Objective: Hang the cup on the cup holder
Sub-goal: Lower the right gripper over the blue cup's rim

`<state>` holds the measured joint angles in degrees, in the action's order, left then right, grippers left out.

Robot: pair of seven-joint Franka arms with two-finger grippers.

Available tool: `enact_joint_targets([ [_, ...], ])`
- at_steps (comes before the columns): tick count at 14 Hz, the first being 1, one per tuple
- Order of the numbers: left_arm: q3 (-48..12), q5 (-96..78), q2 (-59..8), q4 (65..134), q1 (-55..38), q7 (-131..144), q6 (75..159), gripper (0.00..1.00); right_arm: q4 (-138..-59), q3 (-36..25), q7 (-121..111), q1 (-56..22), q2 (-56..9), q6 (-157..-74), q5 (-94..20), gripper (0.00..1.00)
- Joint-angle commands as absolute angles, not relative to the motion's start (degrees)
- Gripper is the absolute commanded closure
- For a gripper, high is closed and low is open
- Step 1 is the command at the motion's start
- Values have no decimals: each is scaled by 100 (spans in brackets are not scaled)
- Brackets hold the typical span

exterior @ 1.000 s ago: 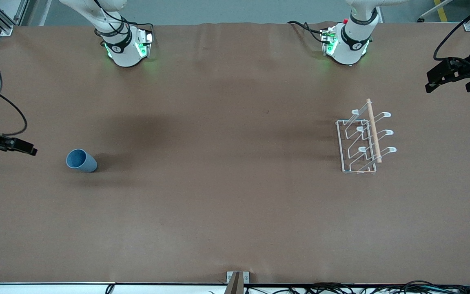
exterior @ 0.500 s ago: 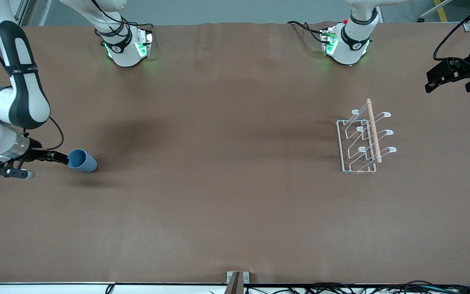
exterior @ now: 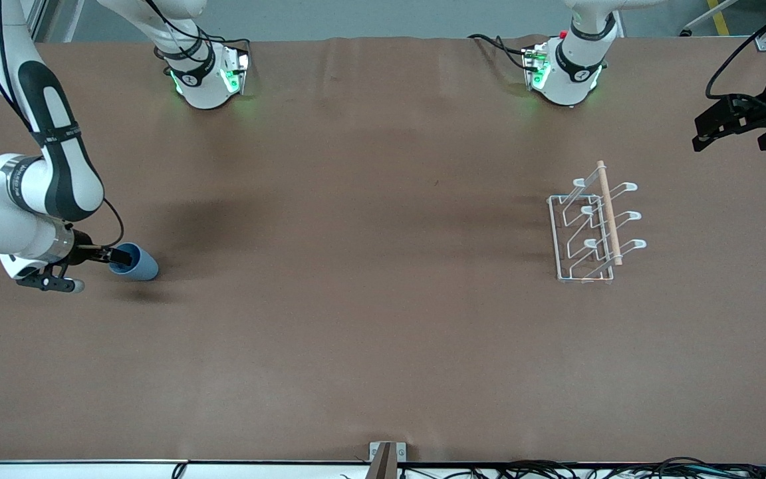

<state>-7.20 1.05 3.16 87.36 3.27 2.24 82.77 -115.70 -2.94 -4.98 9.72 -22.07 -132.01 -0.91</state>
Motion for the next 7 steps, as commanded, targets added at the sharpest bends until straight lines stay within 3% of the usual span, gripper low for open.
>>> enact_joint_targets([
  [1, -721, 26, 334, 8719, 360, 123, 8218, 0, -11663, -237, -721, 1011, -2180, -13324, -158, 89],
  [4, -721, 26, 325, 8719, 369, 123, 8235, 0, -11663, -237, -712, 1002, -2197, -13280, -158, 98],
  [7, -721, 26, 325, 8719, 369, 123, 8244, 0, -11646, -220, -738, 976, -2119, -13054, -158, 99],
])
